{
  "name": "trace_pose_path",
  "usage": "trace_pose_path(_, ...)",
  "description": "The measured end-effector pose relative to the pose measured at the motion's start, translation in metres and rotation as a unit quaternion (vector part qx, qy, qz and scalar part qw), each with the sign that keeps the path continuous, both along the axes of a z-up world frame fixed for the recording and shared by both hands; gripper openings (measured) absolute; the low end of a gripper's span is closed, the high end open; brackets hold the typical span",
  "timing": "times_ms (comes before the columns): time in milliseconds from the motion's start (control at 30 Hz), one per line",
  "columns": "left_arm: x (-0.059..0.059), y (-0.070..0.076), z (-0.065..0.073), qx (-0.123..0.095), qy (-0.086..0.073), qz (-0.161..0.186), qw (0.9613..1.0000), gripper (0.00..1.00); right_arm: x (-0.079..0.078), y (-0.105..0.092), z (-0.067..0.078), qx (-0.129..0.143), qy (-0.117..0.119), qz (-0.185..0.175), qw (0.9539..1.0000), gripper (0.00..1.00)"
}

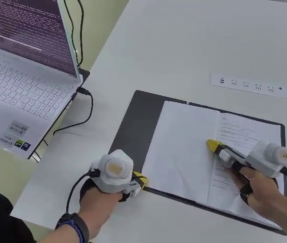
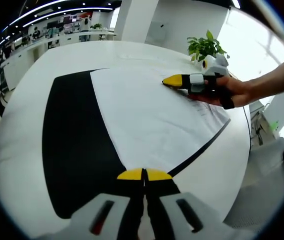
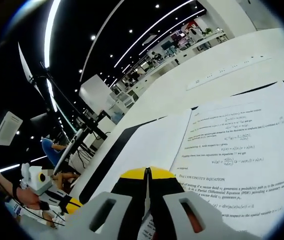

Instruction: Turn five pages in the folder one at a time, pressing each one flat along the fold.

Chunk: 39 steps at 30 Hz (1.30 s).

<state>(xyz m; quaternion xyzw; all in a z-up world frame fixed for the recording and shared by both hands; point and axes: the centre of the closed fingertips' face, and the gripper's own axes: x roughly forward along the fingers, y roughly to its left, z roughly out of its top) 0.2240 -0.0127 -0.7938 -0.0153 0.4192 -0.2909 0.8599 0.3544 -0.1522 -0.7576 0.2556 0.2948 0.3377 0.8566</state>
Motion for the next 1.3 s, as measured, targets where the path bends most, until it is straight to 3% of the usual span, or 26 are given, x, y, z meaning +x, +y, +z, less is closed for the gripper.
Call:
trace_pose_path(333, 0.000, -0.001, 0.000, 0.001, -0.001, -0.002, 1.0000, 0.00, -0.019, -0.001, -0.004, 0.008, 0.005, 0.020, 0.9998, 0.00)
trace_pose_path(733, -0.001, -0.001, 0.000, 0.001, -0.001, -0.006, 1.0000, 0.00, -0.057, -0.003, -0.014, 0.012, 0.014, 0.046, 0.9988, 0.00)
trace_pose_path(1300, -0.002, -0.001, 0.002, 0.005, -0.001, -0.012, 0.9999, 0.00, -0.094, -0.003, -0.019, 0.029, 0.032, 0.063, 0.9971, 0.00)
